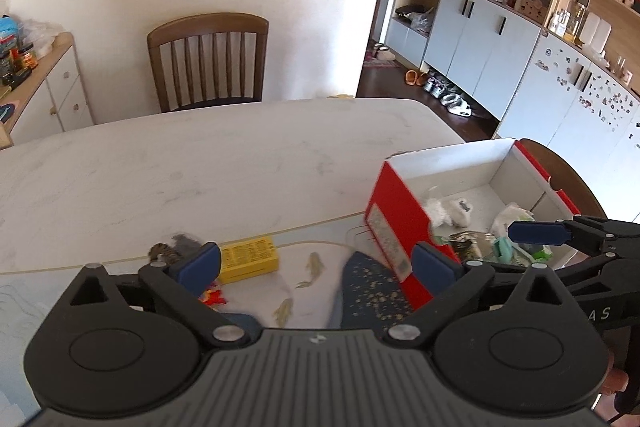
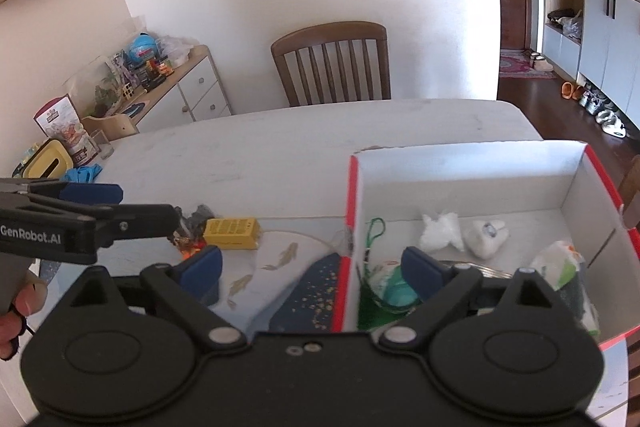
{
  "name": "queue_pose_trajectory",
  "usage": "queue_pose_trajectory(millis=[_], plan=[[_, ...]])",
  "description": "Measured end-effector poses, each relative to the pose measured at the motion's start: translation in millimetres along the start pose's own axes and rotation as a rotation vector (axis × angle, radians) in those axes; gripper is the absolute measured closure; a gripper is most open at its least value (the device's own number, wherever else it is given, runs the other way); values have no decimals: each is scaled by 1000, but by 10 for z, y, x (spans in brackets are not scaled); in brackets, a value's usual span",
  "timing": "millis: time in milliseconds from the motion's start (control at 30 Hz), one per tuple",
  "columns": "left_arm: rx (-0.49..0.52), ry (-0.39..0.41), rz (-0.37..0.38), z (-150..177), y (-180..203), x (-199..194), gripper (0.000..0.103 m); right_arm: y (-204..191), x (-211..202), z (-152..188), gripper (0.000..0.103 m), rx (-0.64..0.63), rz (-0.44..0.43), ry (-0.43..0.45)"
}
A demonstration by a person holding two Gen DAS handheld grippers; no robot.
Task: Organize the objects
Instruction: 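Withdraw both tools from the box toward the remaining table items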
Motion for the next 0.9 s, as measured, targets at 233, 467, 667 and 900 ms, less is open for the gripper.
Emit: queue_pose_trajectory(millis=[233,467,667,900], plan=[[0,1,-20,90,-208,-39,0,-177,90,46,7,-16,1,-8],[-15,3,-23,164,-358,-28,0,-295,174,58,7,-19,6,-13],[-35,20,-30,272,-505,18,0,-363,273,59,7,-22,8,-24],[-49,5,-17,486,-689,191,0,-452,524,58,7,-37,7,-59]])
Point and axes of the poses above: each gripper's, at about its wrist camera, not at the fingertips, and x roughly the way its jaws point, y to its right, z to its underside, the point moved 6 cm from there along x, roughly the way its jaws point, and after that the axes turned 13 degrees about x, right-handed, at the moved point
